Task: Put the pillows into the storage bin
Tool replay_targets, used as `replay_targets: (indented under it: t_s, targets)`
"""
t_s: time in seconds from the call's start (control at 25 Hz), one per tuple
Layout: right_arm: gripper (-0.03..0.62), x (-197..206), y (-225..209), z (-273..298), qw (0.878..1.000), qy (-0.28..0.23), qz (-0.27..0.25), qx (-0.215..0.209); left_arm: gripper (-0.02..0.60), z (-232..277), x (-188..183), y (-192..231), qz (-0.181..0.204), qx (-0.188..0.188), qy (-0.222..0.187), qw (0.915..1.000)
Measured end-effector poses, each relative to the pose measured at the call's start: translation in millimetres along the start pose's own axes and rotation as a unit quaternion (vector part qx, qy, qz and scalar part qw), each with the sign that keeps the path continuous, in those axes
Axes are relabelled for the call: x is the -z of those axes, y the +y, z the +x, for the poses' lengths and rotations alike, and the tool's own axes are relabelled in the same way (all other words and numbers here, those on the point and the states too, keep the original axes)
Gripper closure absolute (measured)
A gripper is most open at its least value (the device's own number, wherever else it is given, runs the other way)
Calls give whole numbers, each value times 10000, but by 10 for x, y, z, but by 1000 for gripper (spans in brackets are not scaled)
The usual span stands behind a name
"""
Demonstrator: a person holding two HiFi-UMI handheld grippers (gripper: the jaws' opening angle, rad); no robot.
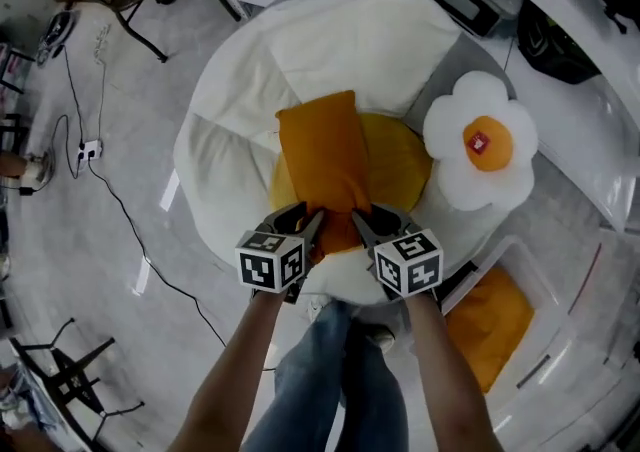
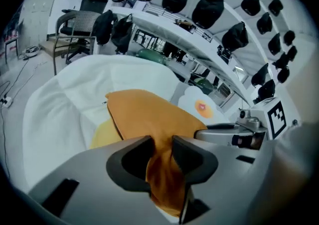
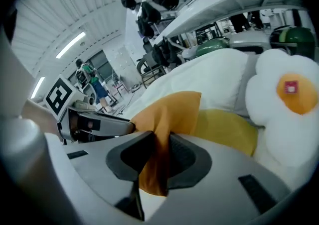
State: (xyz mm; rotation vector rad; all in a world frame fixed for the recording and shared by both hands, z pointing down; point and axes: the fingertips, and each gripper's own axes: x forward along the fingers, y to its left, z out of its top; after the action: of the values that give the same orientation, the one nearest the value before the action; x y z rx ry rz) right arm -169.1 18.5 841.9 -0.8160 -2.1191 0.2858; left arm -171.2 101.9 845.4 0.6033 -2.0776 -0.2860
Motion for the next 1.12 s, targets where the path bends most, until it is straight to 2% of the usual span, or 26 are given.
replay_targets:
  t_s: [0.12, 0.24, 0.48, 0.68, 0.88, 1.04, 1.12]
  targets:
    - [497, 3, 111, -766, 9967, -432, 565, 396, 436, -290, -110, -653, 444, 247, 18, 9987]
    - [497, 47, 190, -1571, 9880, -804, 962, 899, 437, -527, -130, -1369, 862, 640, 133, 9941]
    - [497, 326, 217, -2978, 9606, -1486, 1491, 1815, 442, -797, 3, -2717, 1612, 1448, 285, 9758]
    - [497, 849, 92, -3955, 9288, -1944, 1865, 2544, 443, -790, 415, -3745, 2133, 2115, 473, 9526]
    - [496, 1620, -52, -4728, 8861, -2285, 2452, 3201, 443, -659, 1076, -4626, 2681, 2702, 877, 9206]
    - [486, 2304, -159, -5098, 8518, -2407, 2927, 3618, 443, -499, 1691, -5092, 2987, 2968, 1237, 8986]
    - [480, 2623, -256, -5156, 8395, -2395, 3085, 3777, 443, -362, 1988, -5208, 3141, 3031, 1420, 8884]
